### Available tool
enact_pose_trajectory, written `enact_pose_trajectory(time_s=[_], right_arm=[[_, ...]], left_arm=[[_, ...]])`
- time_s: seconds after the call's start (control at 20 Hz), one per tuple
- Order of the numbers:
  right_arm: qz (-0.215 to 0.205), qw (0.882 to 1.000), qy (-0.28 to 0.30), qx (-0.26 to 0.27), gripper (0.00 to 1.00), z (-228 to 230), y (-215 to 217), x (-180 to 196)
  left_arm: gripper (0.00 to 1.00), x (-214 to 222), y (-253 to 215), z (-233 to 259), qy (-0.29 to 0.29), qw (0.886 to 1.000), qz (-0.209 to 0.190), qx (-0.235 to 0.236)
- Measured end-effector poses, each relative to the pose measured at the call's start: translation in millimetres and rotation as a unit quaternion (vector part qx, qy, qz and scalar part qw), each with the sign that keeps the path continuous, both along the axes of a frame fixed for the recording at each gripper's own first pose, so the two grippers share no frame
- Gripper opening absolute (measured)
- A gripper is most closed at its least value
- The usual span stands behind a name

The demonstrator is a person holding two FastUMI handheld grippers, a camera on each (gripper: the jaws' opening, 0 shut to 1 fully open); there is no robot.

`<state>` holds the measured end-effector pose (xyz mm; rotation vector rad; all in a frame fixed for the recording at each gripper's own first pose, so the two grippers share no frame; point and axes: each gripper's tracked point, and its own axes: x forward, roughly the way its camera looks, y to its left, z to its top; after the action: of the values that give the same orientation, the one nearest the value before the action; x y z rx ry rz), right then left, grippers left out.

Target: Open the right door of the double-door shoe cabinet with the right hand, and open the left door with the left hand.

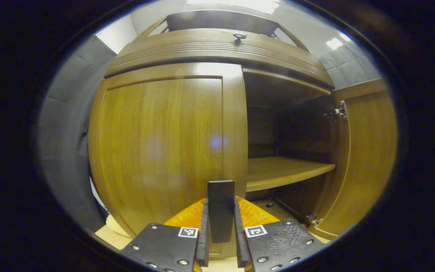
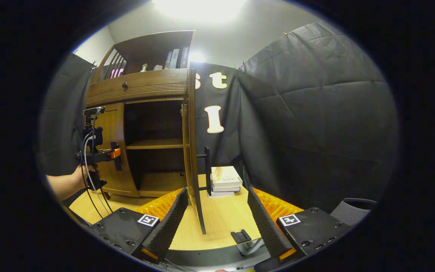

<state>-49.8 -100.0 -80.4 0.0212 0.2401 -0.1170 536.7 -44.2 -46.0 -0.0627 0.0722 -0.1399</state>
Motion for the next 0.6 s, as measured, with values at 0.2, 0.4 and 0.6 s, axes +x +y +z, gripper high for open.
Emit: enact_pose_trajectory(time_s=[0.2, 0.4, 0.6], right_arm=[[0.006, 1.000, -0.001, -0.001, 1.00, -1, 0, 1], [0.013, 1.000, -0.001, 0.005, 0.99, -4, -2, 2], [0.028, 1.000, -0.006, 0.014, 1.00, -2, 4, 9]], left_arm=[[0.27, 1, -2, -4, 0.007, 1.000, 0.007, 0.005], [0.21, -7, -2, -3, 0.015, 1.000, -0.002, -0.007], [0.17, -28, 2, -1, 0.012, 1.000, -0.012, -0.008]])
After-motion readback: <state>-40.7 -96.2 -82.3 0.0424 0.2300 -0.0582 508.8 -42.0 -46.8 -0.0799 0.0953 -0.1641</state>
